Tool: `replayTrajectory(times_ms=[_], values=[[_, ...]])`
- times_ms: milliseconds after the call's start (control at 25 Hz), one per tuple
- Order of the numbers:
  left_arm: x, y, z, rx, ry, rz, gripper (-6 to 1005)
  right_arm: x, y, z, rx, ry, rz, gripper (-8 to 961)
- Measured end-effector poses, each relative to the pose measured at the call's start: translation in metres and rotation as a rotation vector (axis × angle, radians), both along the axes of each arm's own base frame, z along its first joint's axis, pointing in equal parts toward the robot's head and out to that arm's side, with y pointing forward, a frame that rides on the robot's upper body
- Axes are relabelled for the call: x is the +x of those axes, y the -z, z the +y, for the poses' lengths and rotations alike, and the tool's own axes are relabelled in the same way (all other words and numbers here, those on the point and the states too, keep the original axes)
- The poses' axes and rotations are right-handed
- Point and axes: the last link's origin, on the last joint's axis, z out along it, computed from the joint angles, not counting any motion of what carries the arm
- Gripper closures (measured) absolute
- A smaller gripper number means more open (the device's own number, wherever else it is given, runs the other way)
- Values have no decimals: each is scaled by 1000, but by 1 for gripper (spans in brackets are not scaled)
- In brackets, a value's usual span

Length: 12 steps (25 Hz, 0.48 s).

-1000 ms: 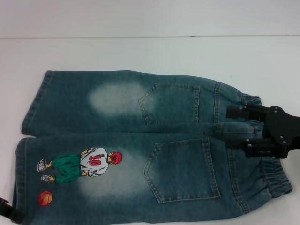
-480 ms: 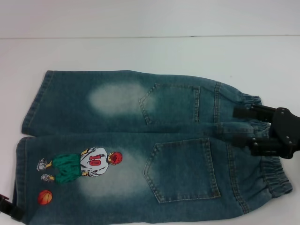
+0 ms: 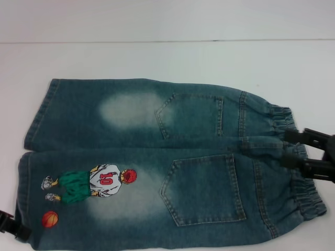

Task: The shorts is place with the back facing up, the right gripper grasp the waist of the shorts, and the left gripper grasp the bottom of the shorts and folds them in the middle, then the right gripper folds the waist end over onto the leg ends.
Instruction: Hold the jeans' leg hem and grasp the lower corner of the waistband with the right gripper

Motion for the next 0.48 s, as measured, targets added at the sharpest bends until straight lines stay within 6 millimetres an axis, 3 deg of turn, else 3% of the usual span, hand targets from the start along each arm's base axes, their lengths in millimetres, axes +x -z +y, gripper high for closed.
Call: replayTrajectory(times_ms=[480], values=[[5, 2, 7, 16, 10, 4, 952, 40, -16, -40, 34, 276, 69, 13]])
